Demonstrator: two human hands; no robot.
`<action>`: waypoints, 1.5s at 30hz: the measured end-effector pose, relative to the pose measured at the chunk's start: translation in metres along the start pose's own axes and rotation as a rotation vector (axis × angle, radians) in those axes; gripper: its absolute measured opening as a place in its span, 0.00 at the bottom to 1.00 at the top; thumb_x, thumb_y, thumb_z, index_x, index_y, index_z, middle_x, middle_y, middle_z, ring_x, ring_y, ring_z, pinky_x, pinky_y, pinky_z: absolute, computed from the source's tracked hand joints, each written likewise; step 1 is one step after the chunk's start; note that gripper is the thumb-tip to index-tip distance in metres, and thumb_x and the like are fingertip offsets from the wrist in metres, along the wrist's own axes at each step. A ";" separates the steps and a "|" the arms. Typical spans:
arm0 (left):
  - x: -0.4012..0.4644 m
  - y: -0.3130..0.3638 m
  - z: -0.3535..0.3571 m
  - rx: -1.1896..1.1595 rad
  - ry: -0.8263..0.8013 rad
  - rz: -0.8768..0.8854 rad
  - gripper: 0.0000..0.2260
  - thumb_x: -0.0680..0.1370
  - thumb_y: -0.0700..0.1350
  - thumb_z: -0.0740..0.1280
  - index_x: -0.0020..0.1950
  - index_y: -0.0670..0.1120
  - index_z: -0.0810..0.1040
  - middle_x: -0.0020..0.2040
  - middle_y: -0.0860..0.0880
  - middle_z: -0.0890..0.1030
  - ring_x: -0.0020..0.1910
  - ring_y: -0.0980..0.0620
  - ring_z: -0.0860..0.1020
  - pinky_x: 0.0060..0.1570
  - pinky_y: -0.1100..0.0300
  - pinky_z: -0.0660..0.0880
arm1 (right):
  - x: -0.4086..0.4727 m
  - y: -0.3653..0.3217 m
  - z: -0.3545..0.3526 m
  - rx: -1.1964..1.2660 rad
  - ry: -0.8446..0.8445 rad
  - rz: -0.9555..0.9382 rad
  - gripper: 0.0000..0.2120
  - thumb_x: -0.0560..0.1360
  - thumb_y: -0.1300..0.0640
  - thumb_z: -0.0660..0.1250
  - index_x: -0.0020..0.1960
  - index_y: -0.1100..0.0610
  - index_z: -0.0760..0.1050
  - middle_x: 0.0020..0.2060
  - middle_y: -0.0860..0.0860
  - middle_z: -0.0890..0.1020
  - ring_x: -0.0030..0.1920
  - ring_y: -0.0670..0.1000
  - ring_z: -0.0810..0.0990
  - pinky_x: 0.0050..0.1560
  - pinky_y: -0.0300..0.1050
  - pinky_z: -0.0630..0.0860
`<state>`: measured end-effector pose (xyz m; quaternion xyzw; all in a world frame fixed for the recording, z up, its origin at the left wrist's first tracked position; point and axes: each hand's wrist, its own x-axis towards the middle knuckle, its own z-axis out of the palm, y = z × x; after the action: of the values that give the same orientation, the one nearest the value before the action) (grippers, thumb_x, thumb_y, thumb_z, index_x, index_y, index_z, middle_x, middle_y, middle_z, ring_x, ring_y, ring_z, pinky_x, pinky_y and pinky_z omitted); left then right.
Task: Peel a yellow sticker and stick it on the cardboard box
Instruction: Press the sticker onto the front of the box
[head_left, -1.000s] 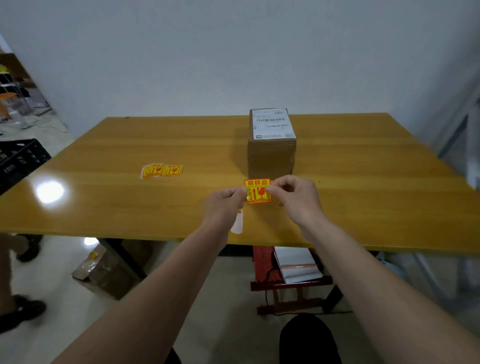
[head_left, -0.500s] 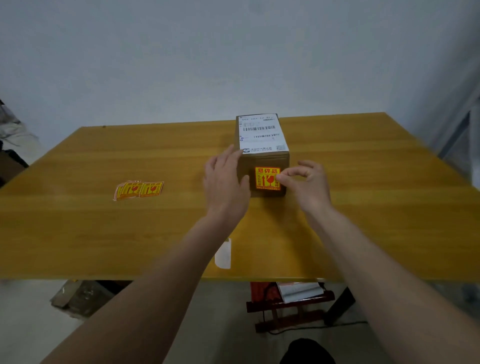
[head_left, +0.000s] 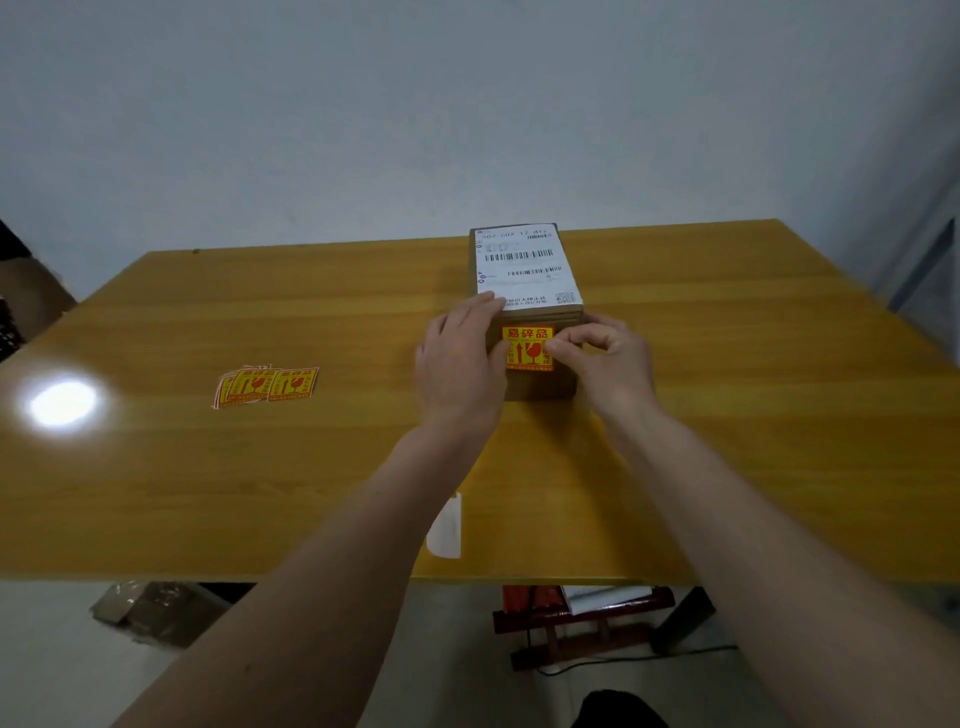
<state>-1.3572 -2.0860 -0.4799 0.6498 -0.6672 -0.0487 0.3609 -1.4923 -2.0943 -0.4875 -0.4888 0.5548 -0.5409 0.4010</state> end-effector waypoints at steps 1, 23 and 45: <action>0.000 0.000 0.001 0.000 0.003 -0.002 0.20 0.77 0.44 0.66 0.69 0.51 0.70 0.70 0.53 0.72 0.67 0.50 0.68 0.65 0.53 0.66 | 0.001 0.000 0.000 -0.001 0.003 -0.001 0.11 0.70 0.62 0.74 0.33 0.50 0.78 0.64 0.51 0.74 0.65 0.51 0.73 0.57 0.40 0.68; 0.004 0.009 0.011 -0.073 0.130 -0.111 0.14 0.77 0.45 0.67 0.62 0.50 0.76 0.63 0.54 0.77 0.58 0.51 0.73 0.55 0.54 0.74 | 0.003 0.008 0.014 -0.056 0.136 -0.028 0.13 0.70 0.60 0.74 0.31 0.47 0.76 0.61 0.51 0.75 0.64 0.52 0.73 0.66 0.50 0.70; 0.004 0.003 0.010 -0.044 0.102 -0.071 0.18 0.74 0.45 0.71 0.63 0.52 0.75 0.65 0.56 0.76 0.59 0.51 0.73 0.57 0.56 0.72 | 0.006 0.010 0.005 -0.296 0.255 0.076 0.20 0.66 0.46 0.76 0.30 0.54 0.67 0.35 0.53 0.79 0.39 0.54 0.77 0.39 0.44 0.69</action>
<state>-1.3646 -2.0933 -0.4846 0.6664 -0.6233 -0.0429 0.4068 -1.4902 -2.1016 -0.4978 -0.4487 0.6925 -0.4954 0.2715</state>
